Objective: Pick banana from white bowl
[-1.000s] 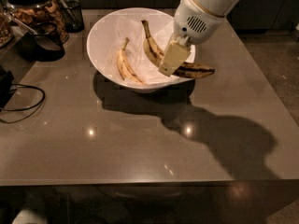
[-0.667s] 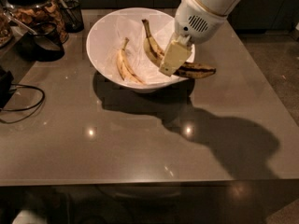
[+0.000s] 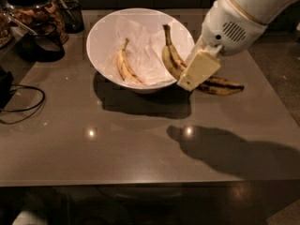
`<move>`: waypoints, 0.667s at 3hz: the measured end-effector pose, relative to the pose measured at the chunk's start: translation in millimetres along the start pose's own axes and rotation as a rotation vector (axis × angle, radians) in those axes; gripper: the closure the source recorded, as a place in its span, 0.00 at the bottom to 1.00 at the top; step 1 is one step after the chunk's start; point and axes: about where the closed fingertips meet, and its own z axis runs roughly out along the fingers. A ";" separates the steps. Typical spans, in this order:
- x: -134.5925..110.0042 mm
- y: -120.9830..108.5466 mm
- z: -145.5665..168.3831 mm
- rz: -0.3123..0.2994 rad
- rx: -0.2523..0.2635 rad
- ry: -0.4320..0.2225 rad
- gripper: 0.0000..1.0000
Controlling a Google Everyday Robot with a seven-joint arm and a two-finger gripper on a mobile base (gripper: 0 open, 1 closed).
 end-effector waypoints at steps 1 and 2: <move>21.1 20.9 -7.8 0.054 -0.013 0.005 1.00; 37.3 39.5 -9.2 0.093 -0.037 0.021 1.00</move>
Offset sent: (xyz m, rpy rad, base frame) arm -0.0803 -0.0325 -0.0150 0.0021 0.1369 -0.0953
